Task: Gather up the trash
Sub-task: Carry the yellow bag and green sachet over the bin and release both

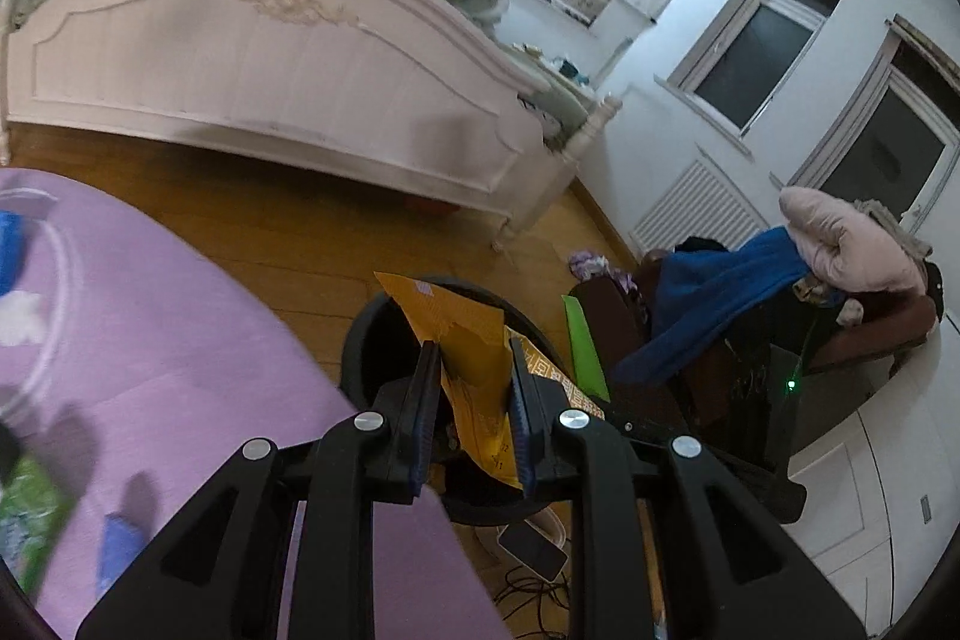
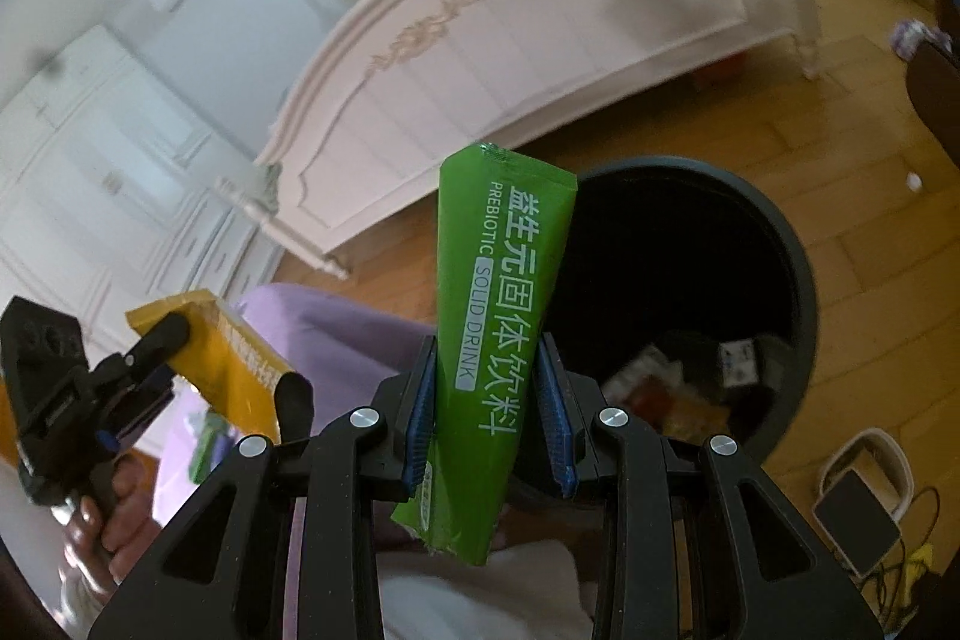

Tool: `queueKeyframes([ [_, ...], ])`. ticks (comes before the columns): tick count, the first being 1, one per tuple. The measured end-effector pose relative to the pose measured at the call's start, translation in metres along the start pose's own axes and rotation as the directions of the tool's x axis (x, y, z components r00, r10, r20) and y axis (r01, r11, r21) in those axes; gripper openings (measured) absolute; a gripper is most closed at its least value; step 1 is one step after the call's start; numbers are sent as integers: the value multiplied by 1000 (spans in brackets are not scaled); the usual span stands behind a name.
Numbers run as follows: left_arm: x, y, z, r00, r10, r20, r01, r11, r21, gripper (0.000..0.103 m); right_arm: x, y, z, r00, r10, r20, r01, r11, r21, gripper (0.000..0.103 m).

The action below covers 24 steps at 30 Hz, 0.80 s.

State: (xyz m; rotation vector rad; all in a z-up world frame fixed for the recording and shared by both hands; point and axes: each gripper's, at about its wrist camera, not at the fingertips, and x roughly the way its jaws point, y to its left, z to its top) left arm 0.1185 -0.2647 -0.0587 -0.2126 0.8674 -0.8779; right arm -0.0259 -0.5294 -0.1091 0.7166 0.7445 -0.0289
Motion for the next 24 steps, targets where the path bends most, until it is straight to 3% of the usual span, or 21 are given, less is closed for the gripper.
queueKeyframes([
  [15,55,-18,2,996,15,-93,-11,999,41,23,12,-39,-8,1000,-15,-19,17,997,71,32],
  [18,64,-24,3,994,18,-106,-12,998,55,27,14,-45,-6,999,-24,-23,25,997,75,33],
  [20,72,-32,5,993,23,-118,-13,996,86,49,13,-47,-4,999,-41,-14,42,996,79,49],
  [21,72,-35,6,994,29,-106,-19,995,98,76,13,-47,-3,999,-48,-9,48,996,81,53],
  [22,72,-39,6,996,36,-85,-27,993,112,87,12,-49,-1,998,-58,-4,58,995,80,54],
  [24,70,-46,7,998,26,-62,-17,989,145,87,10,-50,0,998,-69,1,69,995,77,54],
])
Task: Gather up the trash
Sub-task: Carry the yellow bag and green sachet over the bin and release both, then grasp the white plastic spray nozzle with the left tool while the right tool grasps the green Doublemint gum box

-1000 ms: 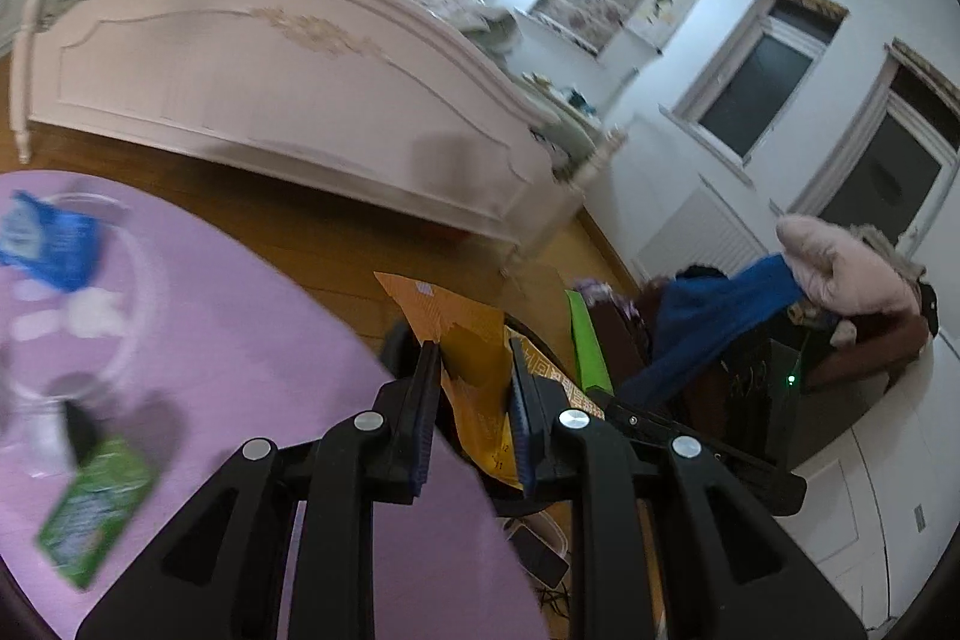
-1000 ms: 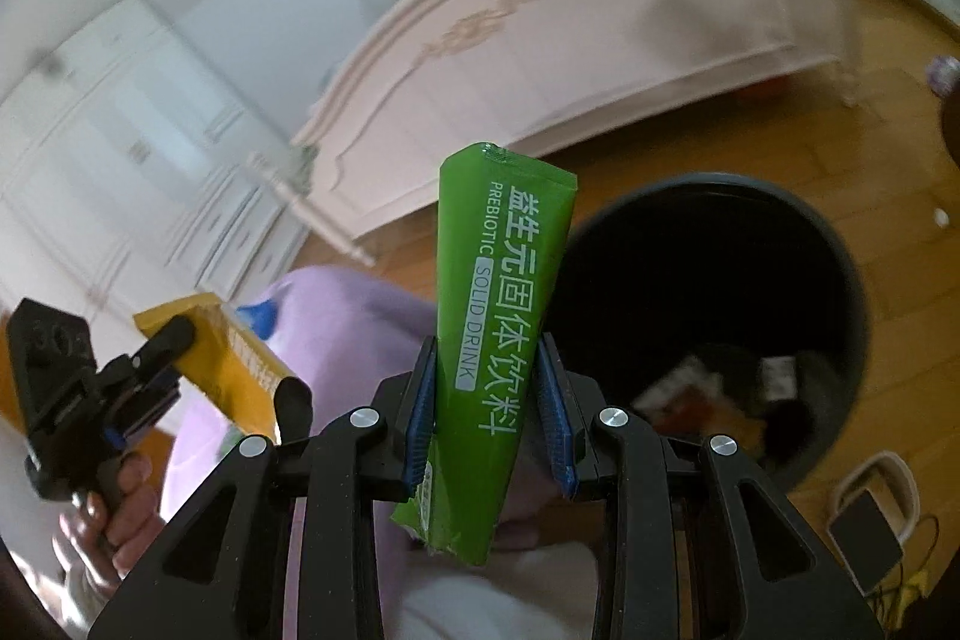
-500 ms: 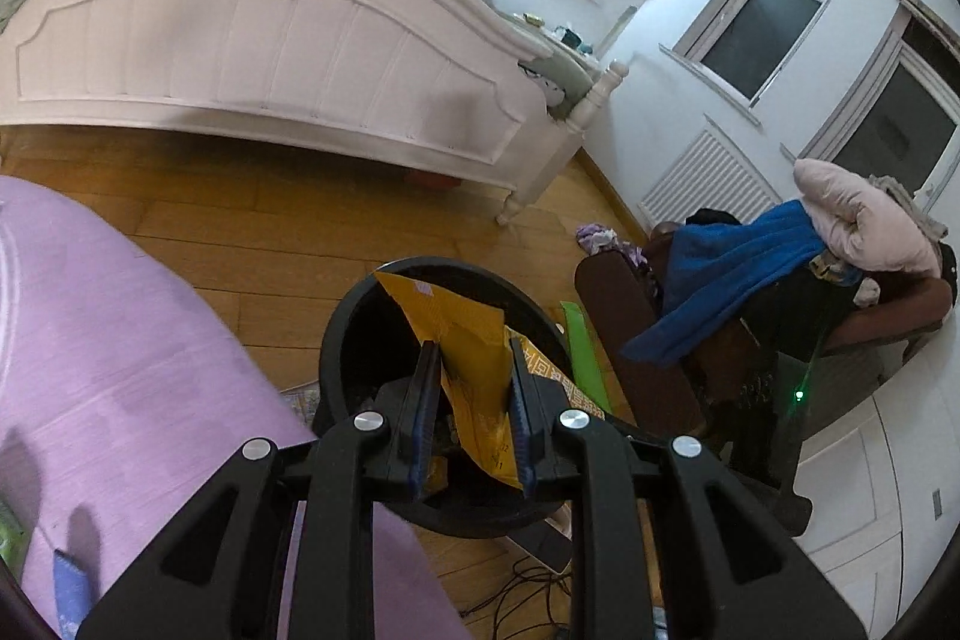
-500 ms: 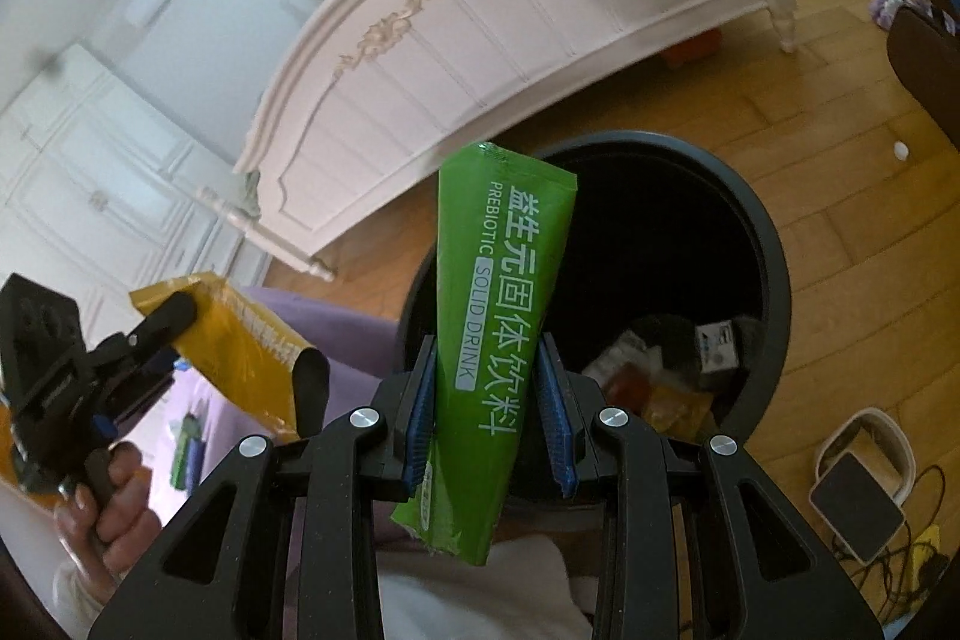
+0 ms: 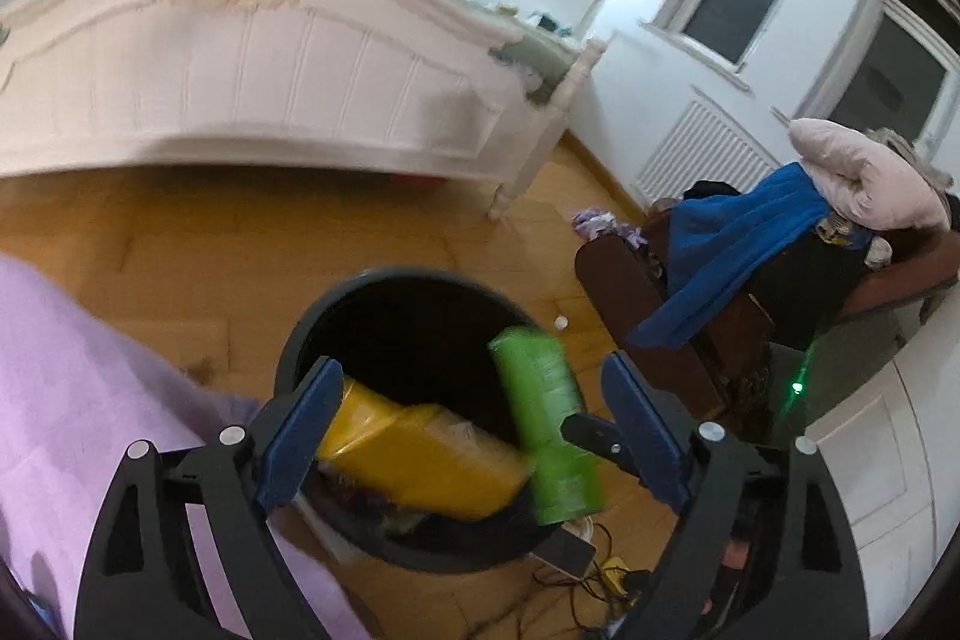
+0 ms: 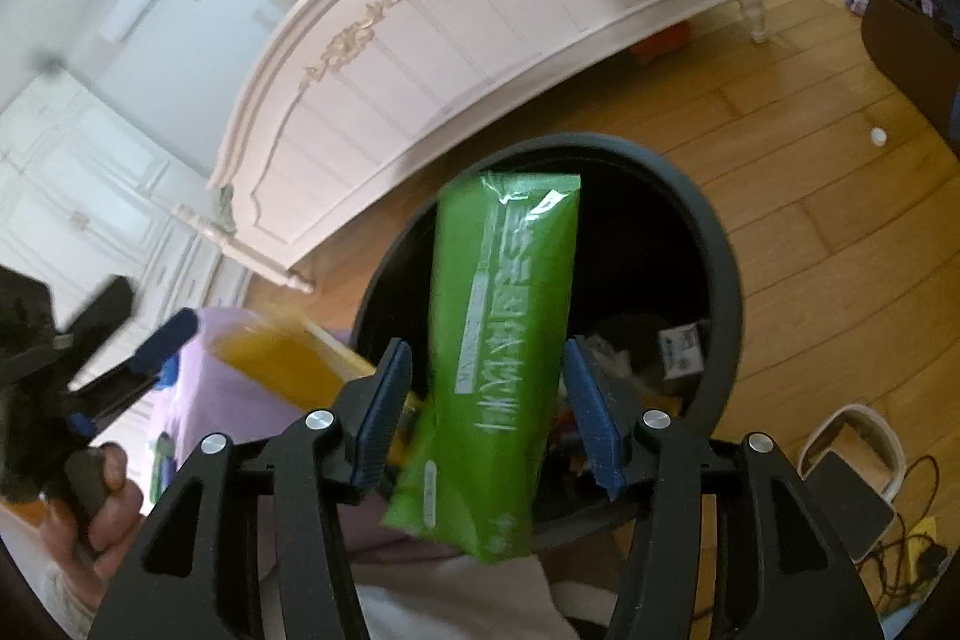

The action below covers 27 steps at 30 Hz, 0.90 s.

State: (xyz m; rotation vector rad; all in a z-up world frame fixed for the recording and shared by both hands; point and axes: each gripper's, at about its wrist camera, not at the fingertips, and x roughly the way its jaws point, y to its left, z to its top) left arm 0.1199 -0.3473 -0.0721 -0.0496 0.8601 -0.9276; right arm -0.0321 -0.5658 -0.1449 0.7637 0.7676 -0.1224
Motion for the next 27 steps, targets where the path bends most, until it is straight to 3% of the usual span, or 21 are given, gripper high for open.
queueKeyframes([
  [1,0,-2,0,1000,-5,-4,5,1000,6,87,-2,-1,0,1000,-4,3,4,1000,-1,55],
  [3,-3,-2,-1,1000,-16,-5,16,1000,4,87,-6,-2,-3,1000,-14,15,14,1000,-2,68],
  [11,-37,9,-11,1000,-10,16,11,999,-43,87,-12,18,-21,1000,3,-9,-3,998,-63,69],
  [15,-69,23,-23,999,38,27,-36,998,-57,87,-9,43,-28,998,51,-48,-56,992,-117,69],
  [19,-106,49,-38,992,117,48,-113,989,-91,87,-6,84,-34,992,97,-86,-113,973,-200,77],
  [23,-145,90,-54,976,208,69,-190,961,-201,87,-2,129,-41,984,124,-131,-158,943,-294,77],
  [27,-186,143,-76,951,301,70,-261,903,-343,87,4,177,-53,977,137,-166,-194,894,-404,79],
])
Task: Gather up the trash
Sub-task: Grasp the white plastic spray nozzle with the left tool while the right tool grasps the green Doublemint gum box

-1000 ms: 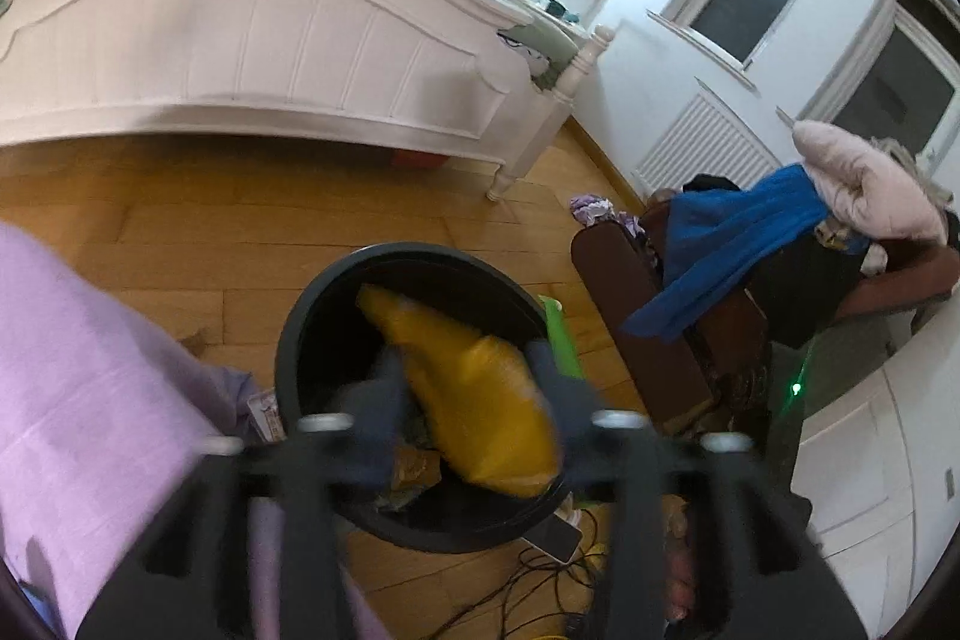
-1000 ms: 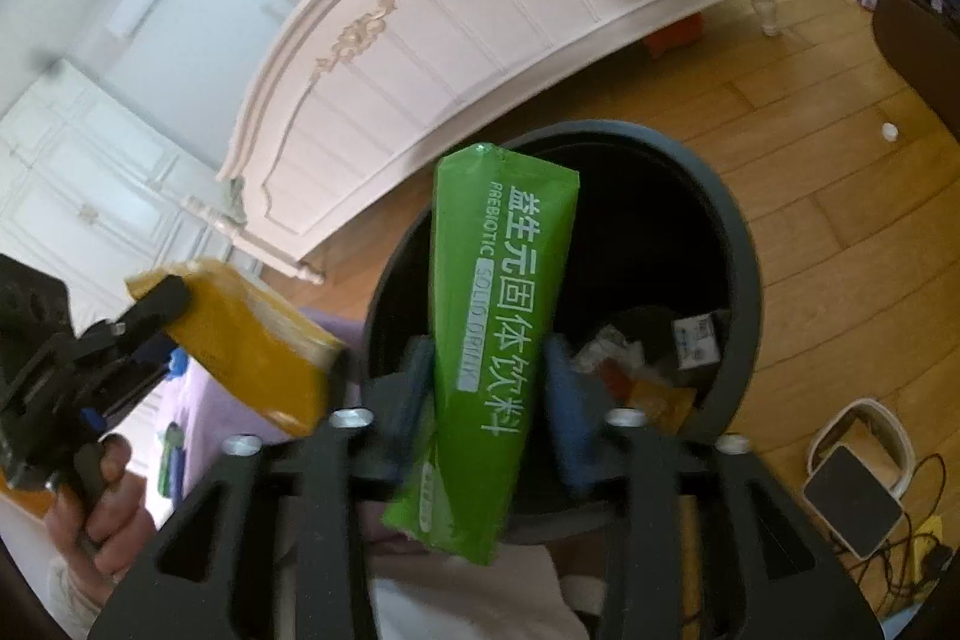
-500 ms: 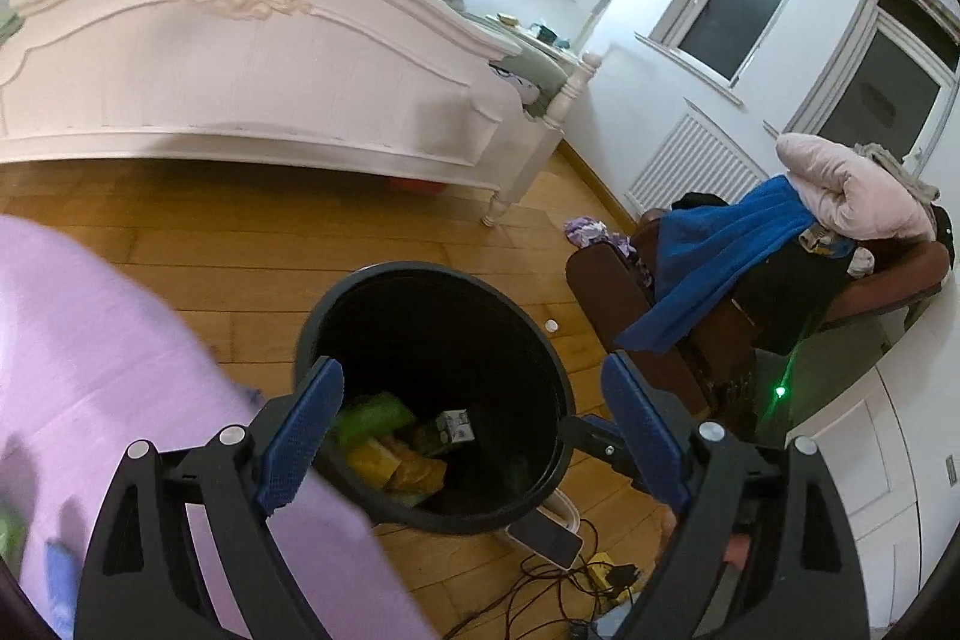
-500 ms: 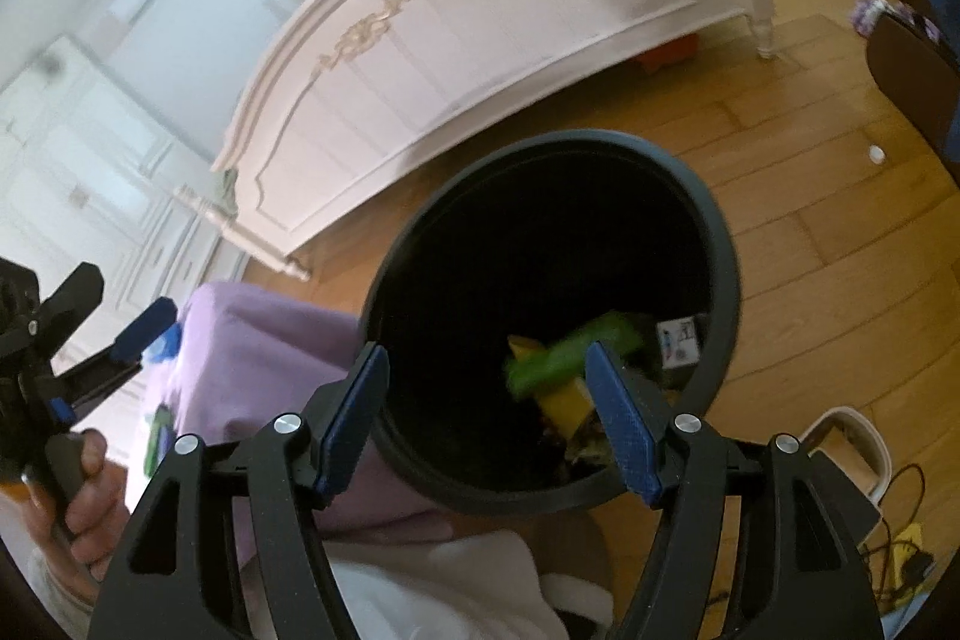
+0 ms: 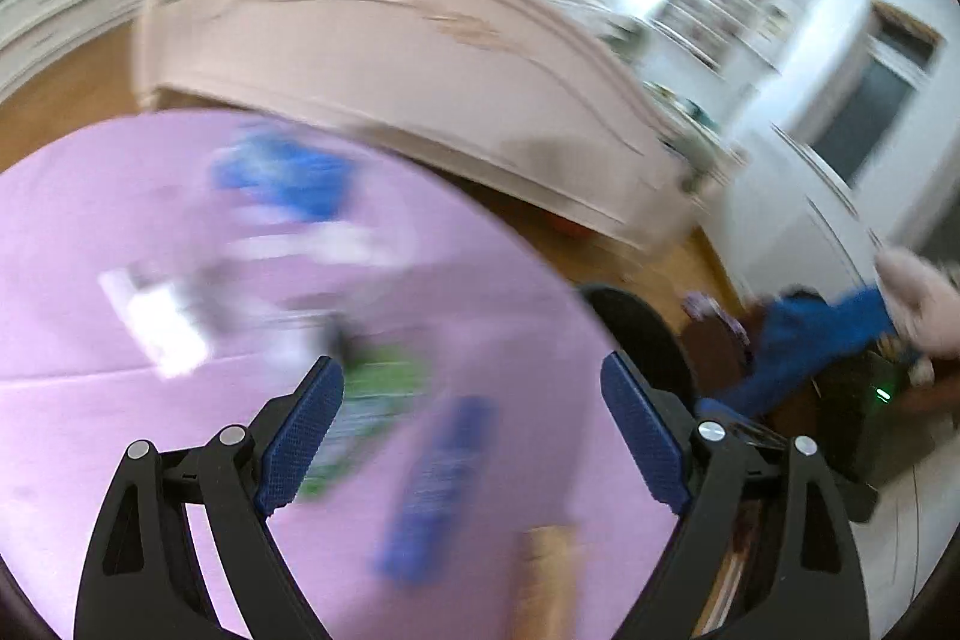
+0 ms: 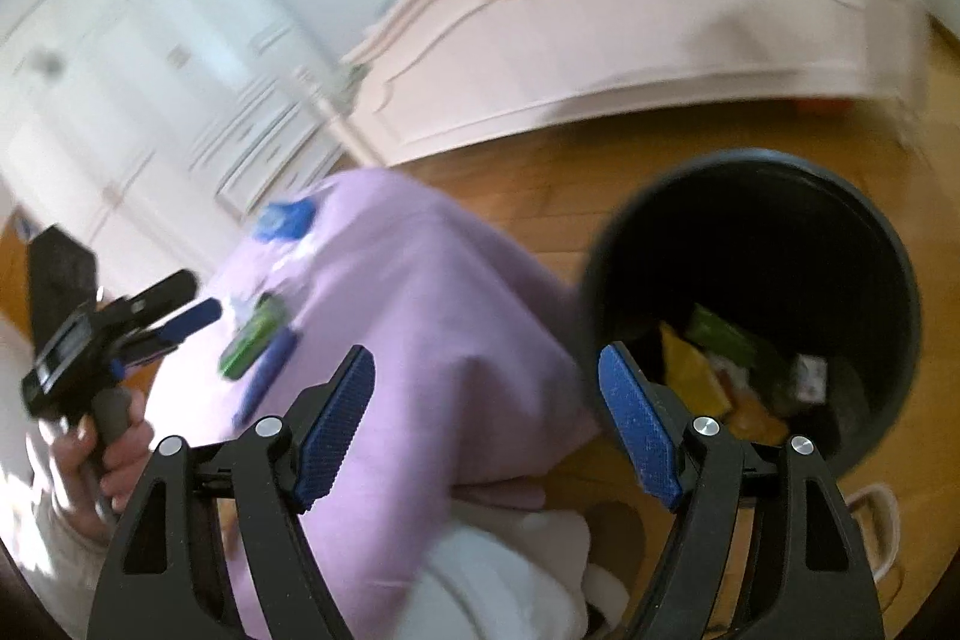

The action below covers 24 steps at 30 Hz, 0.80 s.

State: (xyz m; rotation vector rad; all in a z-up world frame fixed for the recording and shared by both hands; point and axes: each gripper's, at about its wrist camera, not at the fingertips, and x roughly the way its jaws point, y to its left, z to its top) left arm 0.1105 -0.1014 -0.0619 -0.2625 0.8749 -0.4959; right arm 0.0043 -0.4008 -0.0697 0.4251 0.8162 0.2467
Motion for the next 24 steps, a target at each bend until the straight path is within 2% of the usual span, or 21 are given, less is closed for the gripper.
queueKeyframes([
  [4,-16,55,2,995,94,11,-92,988,-126,86,17,51,9,999,35,-30,-39,990,-133,83],
  [6,-19,75,4,994,110,5,-107,979,-175,86,26,72,11,997,47,-54,-56,979,-195,83],
  [9,-15,94,6,994,109,-18,-110,968,-225,75,42,111,14,994,45,-97,-74,946,-317,83],
  [10,-13,97,7,993,113,-22,-115,966,-233,75,49,125,14,993,36,-112,-74,928,-364,83],
  [13,-8,101,12,992,126,-15,-126,966,-225,73,72,158,14,989,-3,-151,-68,884,-463,85],
  [14,-7,100,13,992,126,-16,-127,967,-220,73,78,166,12,988,-11,-156,-67,870,-488,91],
  [15,-4,98,16,991,129,-16,-130,968,-214,73,87,177,10,987,-22,-157,-63,853,-519,93],
  [19,7,92,22,983,182,-13,-182,969,-164,73,114,208,3,980,-58,-190,-69,797,-600,93],
  [21,10,91,23,977,214,-11,-214,967,-137,72,133,219,-4,972,-113,-206,-48,763,-645,93],
  [24,17,88,25,964,268,-4,-267,960,-83,64,151,227,-11,964,-193,-182,18,732,-681,94],
])
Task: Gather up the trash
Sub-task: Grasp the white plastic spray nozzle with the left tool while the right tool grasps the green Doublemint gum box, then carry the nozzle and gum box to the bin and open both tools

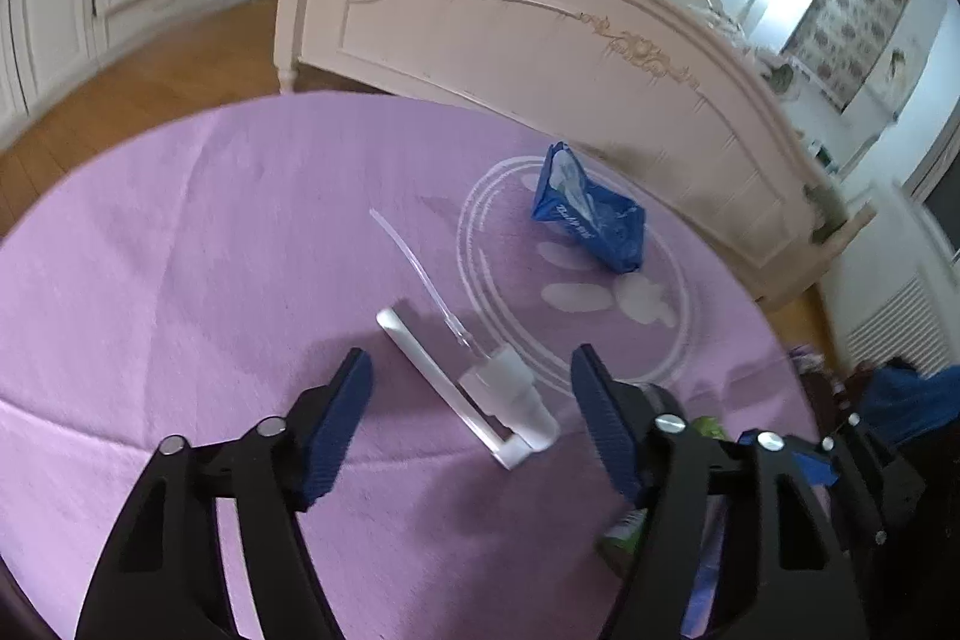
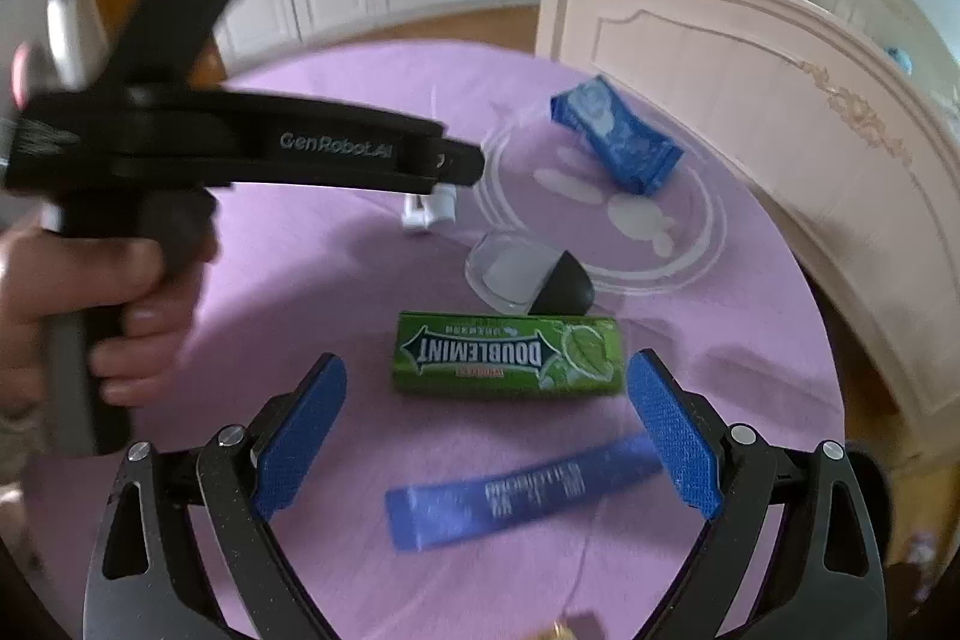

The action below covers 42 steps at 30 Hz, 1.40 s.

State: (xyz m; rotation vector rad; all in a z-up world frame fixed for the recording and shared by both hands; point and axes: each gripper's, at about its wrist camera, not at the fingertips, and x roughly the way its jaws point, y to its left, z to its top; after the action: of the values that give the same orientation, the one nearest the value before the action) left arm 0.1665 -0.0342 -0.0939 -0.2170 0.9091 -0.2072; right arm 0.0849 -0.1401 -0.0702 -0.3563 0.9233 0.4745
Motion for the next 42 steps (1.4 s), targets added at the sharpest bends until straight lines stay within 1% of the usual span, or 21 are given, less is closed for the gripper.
queueKeyframes([
  [1,0,0,-1,1000,18,5,-18,1000,19,59,2,0,1,1000,-9,4,9,1000,4,94],
  [2,2,-3,0,999,42,11,-42,998,41,57,3,-1,2,1000,-9,9,8,1000,16,94],
  [3,2,-2,-1,999,50,16,-51,997,52,53,5,-3,2,1000,-2,11,2,1000,31,94],
  [5,2,-4,-2,998,61,27,-63,996,69,50,6,-9,3,999,25,23,-27,996,81,93],
  [7,2,-4,-5,995,91,39,-94,990,102,43,3,-15,2,999,22,35,-25,994,107,87],
  [8,3,-5,-4,995,96,39,-100,989,106,42,2,-16,1,999,18,37,-22,994,108,83],
  [11,2,-2,-4,994,97,40,-101,989,105,38,-2,-24,-2,998,42,38,-46,991,127,83],
  [13,0,0,-5,994,101,38,-105,988,112,33,-1,-25,-3,999,34,23,-36,992,121,85],
  [15,-2,1,-7,994,99,36,-103,987,124,32,-1,-25,-5,1000,10,24,-13,995,96,92],
  [17,-5,2,-10,994,101,34,-105,985,137,31,1,-24,-6,1000,15,27,-17,998,54,92],
  [19,-9,5,-14,995,97,33,-100,984,146,30,7,-26,-4,1000,22,6,-22,999,30,92],
  [20,-12,7,-16,996,86,31,-90,985,146,30,11,-27,-5,999,30,-13,-30,999,24,92],
  [21,-12,9,-17,997,77,30,-81,986,144,30,13,-30,-7,998,55,-17,-54,998,33,91],
  [22,-15,12,-18,998,63,29,-66,988,142,30,14,-36,-8,995,101,-15,-100,993,65,86],
  [23,-17,14,-20,998,55,28,-59,988,142,30,12,-40,-8,994,105,-2,-104,992,78,83],
  [24,-19,16,-21,998,53,28,-56,988,143,30,11,-42,-9,993,118,-5,-117,989,89,83],
  [27,-25,21,-27,999,40,29,-43,990,137,29,5,-47,-12,987,159,22,-160,980,122,83],
  [31,-32,19,-32,999,23,42,-29,989,148,29,-12,-51,-21,982,173,78,-184,969,163,83],
  [33,-38,14,-35,999,5,50,-13,986,164,29,-21,-58,-26,974,195,112,-215,956,201,83],
  [38,-53,-10,-37,996,-45,75,29,979,200,29,-45,-66,-40,965,190,181,-236,932,275,83],
  [42,-67,-44,-33,988,-119,99,90,963,255,29,-68,-85,-59,957,154,247,-237,905,354,83],
])
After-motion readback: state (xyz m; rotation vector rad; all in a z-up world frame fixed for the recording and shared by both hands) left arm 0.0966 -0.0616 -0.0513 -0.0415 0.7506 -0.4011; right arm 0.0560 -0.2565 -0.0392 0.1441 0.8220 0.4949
